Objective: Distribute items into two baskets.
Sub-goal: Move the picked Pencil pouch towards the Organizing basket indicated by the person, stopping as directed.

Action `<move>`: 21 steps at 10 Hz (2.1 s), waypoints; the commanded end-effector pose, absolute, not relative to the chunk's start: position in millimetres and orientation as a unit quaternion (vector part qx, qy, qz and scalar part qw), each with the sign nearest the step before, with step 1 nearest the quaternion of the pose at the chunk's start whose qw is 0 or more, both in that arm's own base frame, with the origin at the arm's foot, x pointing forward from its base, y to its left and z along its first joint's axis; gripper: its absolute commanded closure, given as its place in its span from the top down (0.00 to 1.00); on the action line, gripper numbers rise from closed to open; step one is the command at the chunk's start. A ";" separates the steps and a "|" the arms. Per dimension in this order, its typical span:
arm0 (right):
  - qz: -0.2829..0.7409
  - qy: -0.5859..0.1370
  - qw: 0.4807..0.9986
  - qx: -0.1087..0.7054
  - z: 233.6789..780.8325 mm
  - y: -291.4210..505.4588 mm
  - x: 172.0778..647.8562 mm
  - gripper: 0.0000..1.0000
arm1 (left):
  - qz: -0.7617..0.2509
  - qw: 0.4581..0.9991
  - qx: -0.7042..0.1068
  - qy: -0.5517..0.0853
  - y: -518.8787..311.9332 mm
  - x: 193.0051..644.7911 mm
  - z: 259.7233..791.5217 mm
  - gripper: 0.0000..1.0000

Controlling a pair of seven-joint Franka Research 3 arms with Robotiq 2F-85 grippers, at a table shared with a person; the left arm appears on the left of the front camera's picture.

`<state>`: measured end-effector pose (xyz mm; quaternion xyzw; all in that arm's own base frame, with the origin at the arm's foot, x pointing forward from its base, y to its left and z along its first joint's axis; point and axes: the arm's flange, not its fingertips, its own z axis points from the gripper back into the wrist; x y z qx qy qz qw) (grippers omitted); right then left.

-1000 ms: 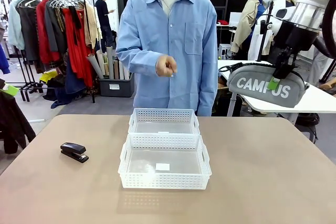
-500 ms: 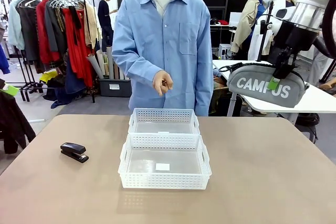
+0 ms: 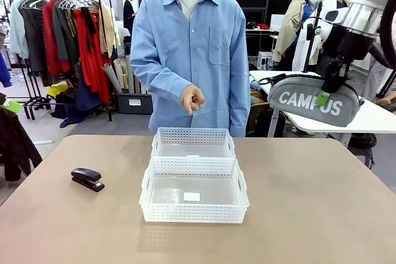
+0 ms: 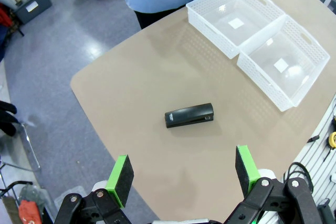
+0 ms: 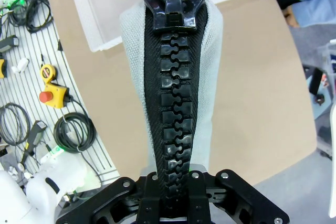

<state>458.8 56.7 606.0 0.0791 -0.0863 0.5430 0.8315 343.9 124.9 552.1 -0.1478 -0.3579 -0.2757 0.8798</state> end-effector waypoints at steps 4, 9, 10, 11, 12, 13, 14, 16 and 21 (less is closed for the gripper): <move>0.541 -0.088 0.832 0.079 605.6 54.6 459.5 0.00 | -0.283 0.875 -0.154 -0.362 126.4 343.5 552.8 1.00; 0.568 -0.082 0.815 0.075 598.8 55.4 490.3 0.00 | -0.283 0.875 -0.154 -0.362 126.4 343.5 552.8 1.00; 0.575 -0.073 0.812 0.074 594.3 57.1 501.7 0.00 | -0.283 0.875 -0.154 -0.362 126.4 343.5 552.8 1.00; 0.583 -0.060 0.807 0.075 589.4 60.2 513.3 0.00 | -0.283 0.875 -0.154 -0.362 126.4 343.5 552.8 1.00; 0.588 -0.054 0.804 0.069 584.6 63.0 522.1 0.00 | -0.283 0.875 -0.154 -0.362 126.4 343.5 552.8 1.00; 0.589 -0.046 0.805 0.060 579.2 65.2 529.8 0.00 | -0.283 0.875 -0.154 -0.362 126.4 343.5 552.8 1.00; 0.589 -0.037 0.806 0.052 573.3 66.7 535.8 0.00 | -0.283 0.875 -0.154 -0.362 126.4 343.5 552.8 1.00; 0.587 -0.030 0.809 0.030 564.2 70.8 546.6 0.00 | -0.283 0.875 -0.154 -0.362 126.4 343.5 552.8 1.00; 0.604 -0.034 0.795 0.050 537.8 103.5 571.8 0.00 | -0.283 0.875 -0.154 -0.362 126.4 343.5 552.8 1.00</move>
